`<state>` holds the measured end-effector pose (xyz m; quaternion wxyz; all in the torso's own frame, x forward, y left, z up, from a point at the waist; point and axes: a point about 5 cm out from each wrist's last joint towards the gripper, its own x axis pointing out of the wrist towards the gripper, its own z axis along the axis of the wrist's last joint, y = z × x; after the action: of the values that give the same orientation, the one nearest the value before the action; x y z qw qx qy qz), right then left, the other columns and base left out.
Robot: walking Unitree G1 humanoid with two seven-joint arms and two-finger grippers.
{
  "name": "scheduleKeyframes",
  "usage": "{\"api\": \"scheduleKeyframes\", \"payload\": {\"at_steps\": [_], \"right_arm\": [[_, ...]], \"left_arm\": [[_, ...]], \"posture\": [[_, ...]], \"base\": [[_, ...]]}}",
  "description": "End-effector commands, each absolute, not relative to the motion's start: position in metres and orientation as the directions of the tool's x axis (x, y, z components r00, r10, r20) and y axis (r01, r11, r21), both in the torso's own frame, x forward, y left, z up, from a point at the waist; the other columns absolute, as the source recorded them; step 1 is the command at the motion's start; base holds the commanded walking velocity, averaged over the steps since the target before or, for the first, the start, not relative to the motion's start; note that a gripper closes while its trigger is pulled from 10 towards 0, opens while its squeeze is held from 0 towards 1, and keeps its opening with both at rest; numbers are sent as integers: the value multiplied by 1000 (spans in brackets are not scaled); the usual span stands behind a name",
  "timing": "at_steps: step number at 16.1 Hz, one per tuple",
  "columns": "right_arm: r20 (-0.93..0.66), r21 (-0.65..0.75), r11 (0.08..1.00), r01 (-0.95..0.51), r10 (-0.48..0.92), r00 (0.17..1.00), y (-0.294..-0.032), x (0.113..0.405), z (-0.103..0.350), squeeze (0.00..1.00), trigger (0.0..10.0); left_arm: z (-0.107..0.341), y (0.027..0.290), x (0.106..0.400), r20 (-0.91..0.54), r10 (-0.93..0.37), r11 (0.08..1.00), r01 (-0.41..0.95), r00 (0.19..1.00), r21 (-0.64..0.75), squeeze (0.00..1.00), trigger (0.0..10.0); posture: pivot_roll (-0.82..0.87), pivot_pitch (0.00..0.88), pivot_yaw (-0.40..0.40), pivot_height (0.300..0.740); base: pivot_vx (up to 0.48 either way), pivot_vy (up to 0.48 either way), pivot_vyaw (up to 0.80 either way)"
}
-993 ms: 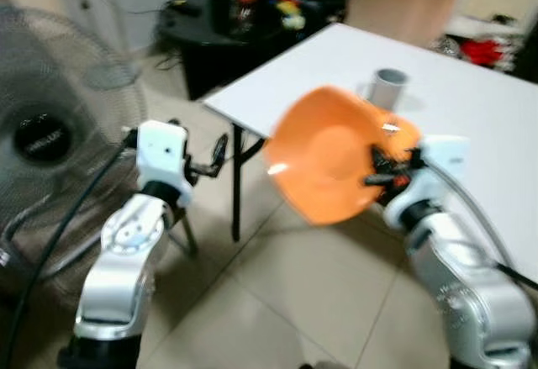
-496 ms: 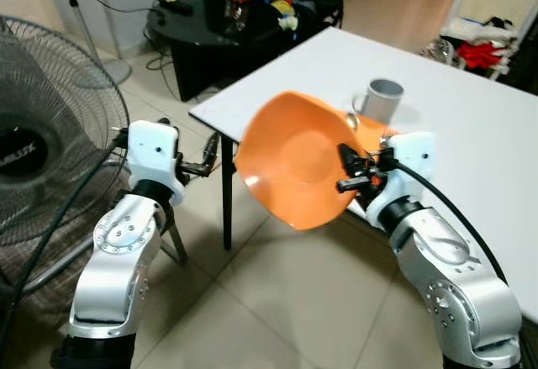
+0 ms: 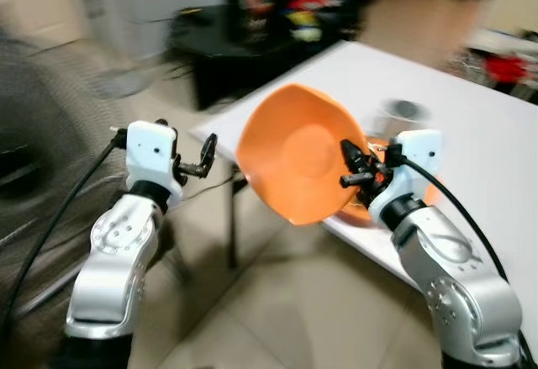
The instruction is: Setting the table
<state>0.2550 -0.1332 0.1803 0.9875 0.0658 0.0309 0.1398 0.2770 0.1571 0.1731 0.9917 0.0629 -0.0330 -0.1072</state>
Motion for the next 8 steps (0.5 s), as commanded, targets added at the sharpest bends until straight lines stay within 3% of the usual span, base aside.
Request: {"api": "scheduleKeyframes", "payload": {"at_steps": [1,8], "right_arm": [[8,151,953,-264,266,964,-137,254,191,0,10000],[17,234,935,-268,271,962,-140,252,194,0,10000]], "left_arm": [[176,154,279,57,-242,961,232,969,149,0,10000],[176,157,280,50,-262,954,251,964,163,0,10000]], "posture": [[48,0,4,740],[40,0,10,740]], "base": [[341,0,-800],[332,0,-800]]}}
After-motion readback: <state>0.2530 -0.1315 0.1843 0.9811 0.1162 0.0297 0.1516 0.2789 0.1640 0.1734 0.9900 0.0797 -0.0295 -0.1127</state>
